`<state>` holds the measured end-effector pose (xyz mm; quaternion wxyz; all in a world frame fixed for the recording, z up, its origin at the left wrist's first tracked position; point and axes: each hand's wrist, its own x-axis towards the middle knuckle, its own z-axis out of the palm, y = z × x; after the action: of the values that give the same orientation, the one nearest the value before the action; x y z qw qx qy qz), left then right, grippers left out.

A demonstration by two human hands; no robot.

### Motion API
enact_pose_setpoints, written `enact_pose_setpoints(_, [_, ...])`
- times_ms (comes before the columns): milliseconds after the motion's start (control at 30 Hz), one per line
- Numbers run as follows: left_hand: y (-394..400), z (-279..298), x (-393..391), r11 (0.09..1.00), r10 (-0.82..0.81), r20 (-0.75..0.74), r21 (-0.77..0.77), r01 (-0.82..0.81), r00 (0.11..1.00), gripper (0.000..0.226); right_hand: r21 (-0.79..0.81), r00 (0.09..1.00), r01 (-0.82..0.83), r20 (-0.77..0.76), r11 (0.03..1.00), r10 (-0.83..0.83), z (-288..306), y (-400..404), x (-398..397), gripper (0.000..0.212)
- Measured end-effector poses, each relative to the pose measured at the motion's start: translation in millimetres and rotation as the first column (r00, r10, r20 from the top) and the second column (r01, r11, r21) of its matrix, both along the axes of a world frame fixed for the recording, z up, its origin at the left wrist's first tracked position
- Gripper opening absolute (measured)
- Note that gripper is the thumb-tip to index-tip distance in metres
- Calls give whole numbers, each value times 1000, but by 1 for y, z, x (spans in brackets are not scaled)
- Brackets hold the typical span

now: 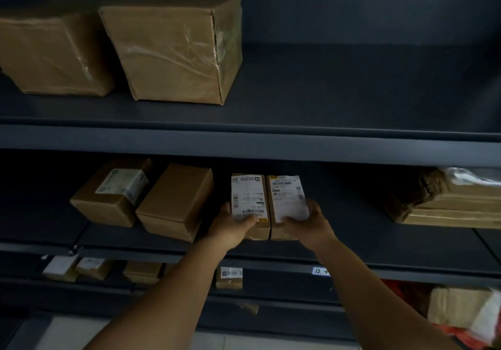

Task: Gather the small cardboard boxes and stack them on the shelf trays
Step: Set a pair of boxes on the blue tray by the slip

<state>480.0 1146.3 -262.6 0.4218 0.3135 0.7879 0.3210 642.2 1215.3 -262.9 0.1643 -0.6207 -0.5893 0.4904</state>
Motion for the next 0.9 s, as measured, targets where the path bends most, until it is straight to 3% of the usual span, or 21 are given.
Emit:
enact_pose_setpoints(200, [-8,17,7,985,120,136,108,-135,983,66,26,968,64,-244,998,-56,-6,1,6,60])
enact_pose_setpoints(300, [-14,28,8,975,133,129,160,-153,983,69,55,939,109,-332,992,-85,-3,2,6,53])
enact_pose_setpoints(733, [-91,77,-19,900,250,162,324,-291,955,69,115,843,109,-537,987,-31,41,-48,-42,50])
enact_pose_setpoints(900, [-153,94,-58,828,349,160,410,-384,923,56,137,801,3,-593,991,80,62,-97,-91,35])
